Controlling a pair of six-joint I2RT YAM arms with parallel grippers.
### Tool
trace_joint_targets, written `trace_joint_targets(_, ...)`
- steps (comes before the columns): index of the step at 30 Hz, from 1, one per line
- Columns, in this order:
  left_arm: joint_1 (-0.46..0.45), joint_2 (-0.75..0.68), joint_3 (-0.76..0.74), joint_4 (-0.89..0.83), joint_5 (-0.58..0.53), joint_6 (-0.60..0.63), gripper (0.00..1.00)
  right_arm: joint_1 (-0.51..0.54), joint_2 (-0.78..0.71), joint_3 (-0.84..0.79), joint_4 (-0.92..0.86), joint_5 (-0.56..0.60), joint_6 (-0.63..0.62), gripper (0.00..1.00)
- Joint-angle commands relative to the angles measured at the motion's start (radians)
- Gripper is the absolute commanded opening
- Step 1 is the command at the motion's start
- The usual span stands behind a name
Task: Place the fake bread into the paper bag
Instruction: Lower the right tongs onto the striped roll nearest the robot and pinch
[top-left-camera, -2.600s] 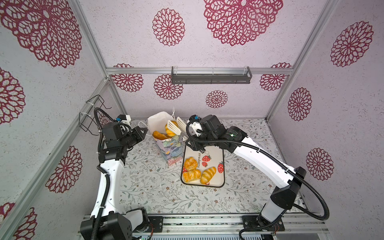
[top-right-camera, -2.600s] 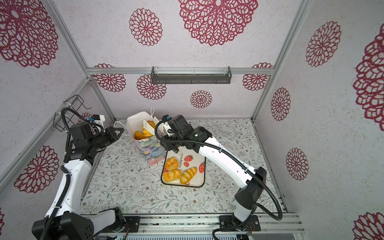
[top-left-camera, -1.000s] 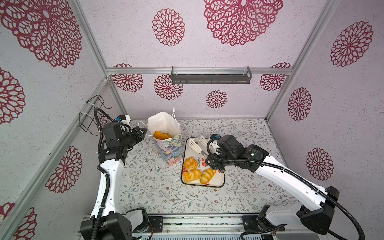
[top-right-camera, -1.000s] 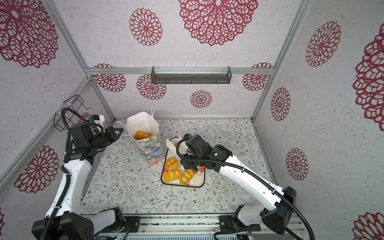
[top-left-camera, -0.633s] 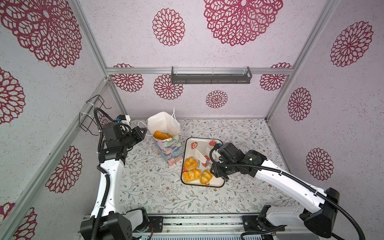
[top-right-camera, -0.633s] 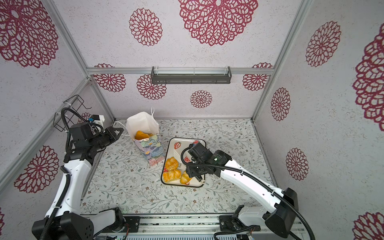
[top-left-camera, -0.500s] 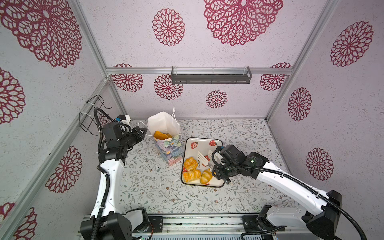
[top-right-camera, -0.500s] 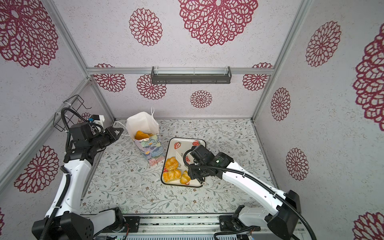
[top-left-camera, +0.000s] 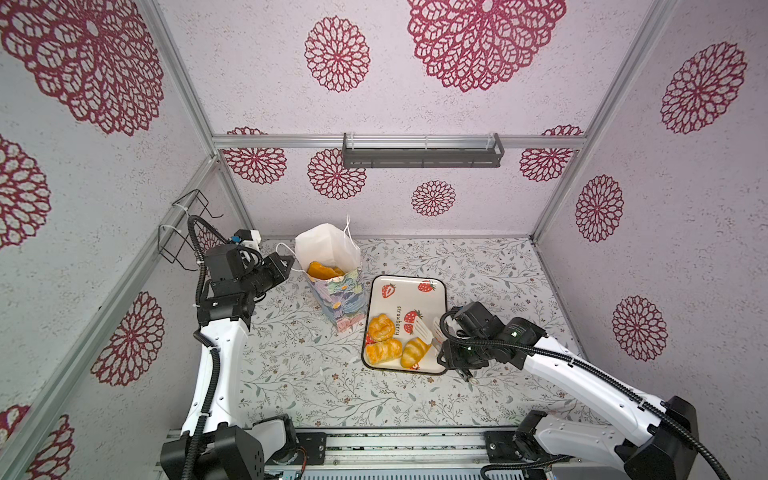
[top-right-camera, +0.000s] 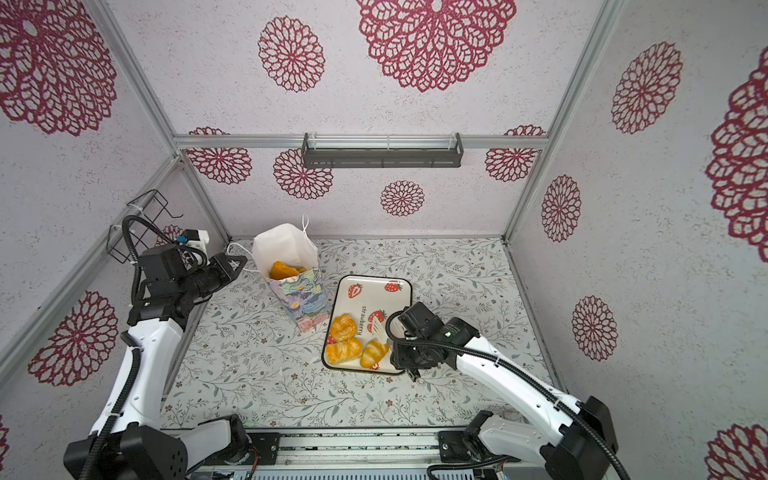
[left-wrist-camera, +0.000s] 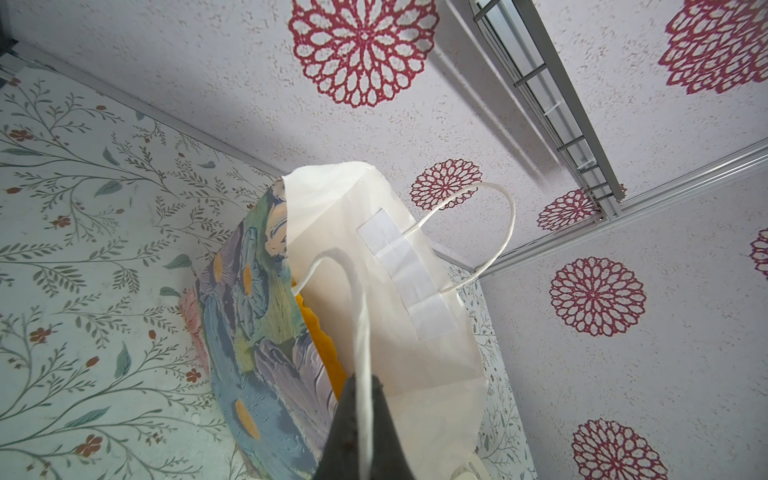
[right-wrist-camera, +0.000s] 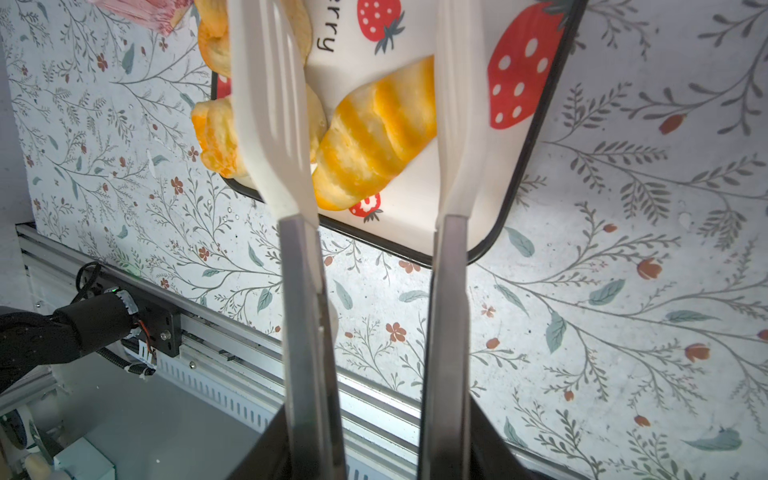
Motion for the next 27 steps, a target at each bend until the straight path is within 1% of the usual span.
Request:
trace_joint_targets(1,0.001,-0.002,-0.004,0.010,-0.001,-0.001,0.00,-0.021,-0.032,-0.019,0.048,-0.037,0.042,0.45)
trace_joint_targets(9,0.001,-0.004,-0.006,0.007,-0.005,0.003,0.00,-0.066,-0.044,-0.078,0.083,-0.072,0.063,0.42)
trace_joint_targets(12,0.000,-0.006,-0.005,0.006,-0.006,0.005,0.00,-0.073,-0.051,-0.101,0.110,-0.104,0.083,0.43)
trace_joint_targets(19,0.000,-0.010,-0.005,0.003,-0.007,0.005,0.00,-0.079,-0.041,-0.119,0.110,-0.117,0.095,0.45)
trace_joint_targets(27,0.000,-0.012,-0.005,0.001,-0.009,0.007,0.00,-0.088,-0.013,-0.146,0.181,-0.164,0.113,0.46)
